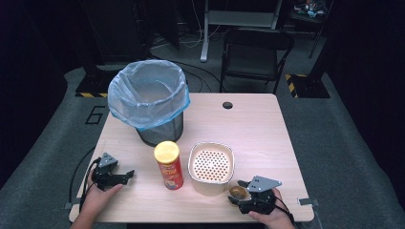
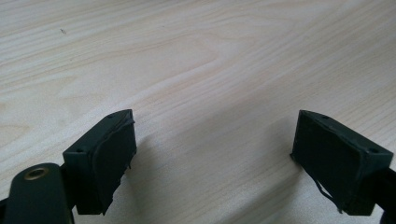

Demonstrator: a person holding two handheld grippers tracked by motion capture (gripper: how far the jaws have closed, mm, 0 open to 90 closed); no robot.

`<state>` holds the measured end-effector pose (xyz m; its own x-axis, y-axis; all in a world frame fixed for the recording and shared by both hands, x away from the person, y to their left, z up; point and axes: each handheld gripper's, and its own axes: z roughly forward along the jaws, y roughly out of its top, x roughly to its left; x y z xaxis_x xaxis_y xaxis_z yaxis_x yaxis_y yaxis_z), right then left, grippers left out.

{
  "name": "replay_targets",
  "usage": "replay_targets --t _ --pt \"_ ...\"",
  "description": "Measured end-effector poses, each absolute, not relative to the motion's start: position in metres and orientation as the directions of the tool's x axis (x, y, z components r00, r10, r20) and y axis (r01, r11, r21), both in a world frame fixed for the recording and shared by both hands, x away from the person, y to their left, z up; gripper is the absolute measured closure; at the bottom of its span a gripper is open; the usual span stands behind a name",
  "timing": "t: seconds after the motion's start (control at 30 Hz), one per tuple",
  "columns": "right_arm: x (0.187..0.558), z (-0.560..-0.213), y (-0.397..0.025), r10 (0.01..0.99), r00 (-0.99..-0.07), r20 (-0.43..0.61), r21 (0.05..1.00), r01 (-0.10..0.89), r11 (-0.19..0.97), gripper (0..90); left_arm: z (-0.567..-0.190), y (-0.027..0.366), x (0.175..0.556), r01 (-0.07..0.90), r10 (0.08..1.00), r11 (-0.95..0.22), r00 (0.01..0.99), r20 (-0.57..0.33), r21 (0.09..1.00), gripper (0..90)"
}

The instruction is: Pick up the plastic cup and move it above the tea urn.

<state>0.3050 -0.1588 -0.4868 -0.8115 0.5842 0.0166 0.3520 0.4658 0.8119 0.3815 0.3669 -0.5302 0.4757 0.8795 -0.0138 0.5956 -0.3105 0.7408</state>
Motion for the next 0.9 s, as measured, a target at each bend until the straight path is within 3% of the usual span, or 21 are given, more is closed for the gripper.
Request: replay_targets --t 0.6,0.9 --pt "0.306 -0.486 -0.161 0.570 -0.822 0.018 0.814 0.343 0.468 34.1 -0.530 0.367 0.381 0.596 0.879 -0.311 0.476 -0.014 0.741 13.3" --pt "0.305 -0.469 -0.178 0.599 -0.800 0.019 0.814 0.360 0.456 34.0 -0.530 0.367 0.381 0.596 0.879 -0.311 0.476 -0.014 0.741 13.3"
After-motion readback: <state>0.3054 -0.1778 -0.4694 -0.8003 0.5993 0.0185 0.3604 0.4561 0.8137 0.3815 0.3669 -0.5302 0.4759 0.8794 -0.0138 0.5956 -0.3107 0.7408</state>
